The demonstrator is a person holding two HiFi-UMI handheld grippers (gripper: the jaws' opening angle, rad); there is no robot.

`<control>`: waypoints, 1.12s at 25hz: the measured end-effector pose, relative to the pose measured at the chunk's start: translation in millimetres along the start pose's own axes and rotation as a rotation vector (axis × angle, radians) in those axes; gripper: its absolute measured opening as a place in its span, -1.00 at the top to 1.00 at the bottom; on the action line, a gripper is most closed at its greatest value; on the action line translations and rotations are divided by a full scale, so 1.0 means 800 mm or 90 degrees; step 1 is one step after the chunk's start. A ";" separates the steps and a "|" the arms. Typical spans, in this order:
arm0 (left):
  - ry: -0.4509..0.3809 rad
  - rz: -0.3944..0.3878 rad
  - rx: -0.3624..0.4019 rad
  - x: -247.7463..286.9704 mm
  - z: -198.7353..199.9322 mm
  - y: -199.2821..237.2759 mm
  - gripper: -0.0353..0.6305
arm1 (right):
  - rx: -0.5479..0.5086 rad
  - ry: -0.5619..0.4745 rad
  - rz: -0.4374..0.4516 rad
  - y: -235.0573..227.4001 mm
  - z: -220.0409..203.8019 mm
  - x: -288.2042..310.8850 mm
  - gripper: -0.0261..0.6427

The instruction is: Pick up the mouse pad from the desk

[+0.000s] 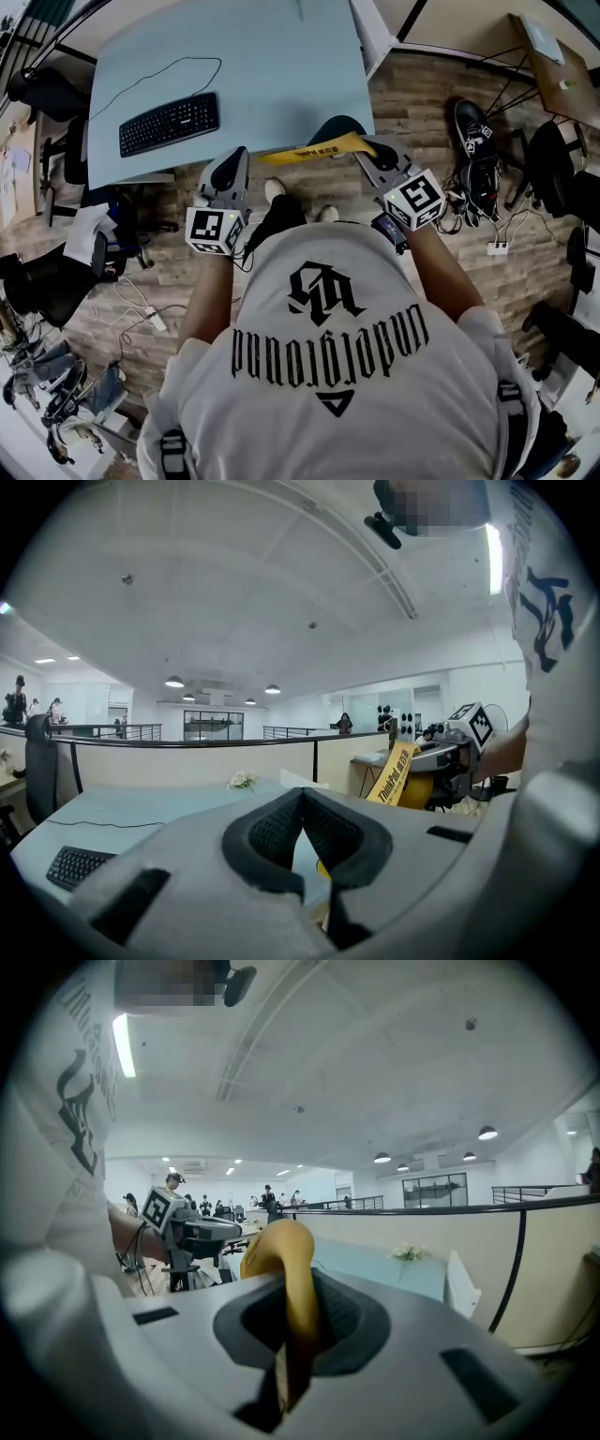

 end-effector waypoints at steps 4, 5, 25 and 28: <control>0.005 -0.005 0.007 -0.017 -0.003 -0.011 0.87 | 0.005 -0.002 -0.003 0.021 -0.001 -0.017 0.85; 0.004 -0.005 0.007 -0.021 -0.002 -0.012 0.87 | 0.006 -0.003 -0.003 0.026 -0.001 -0.020 0.85; -0.026 -0.066 -0.006 -0.144 0.015 0.035 0.87 | -0.023 -0.024 -0.040 0.178 0.019 0.008 0.85; -0.024 -0.069 -0.008 -0.172 0.013 0.052 0.87 | -0.023 -0.025 -0.048 0.207 0.021 0.019 0.85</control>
Point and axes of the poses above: the fingertips, and each gripper's own axes: x forward along the fingers, y to its left, z out of its top, the point moved 4 cm from there along -x, backward along the fingers, and after that the axes turned 9 degrees about -y, right-handed, at the moved point
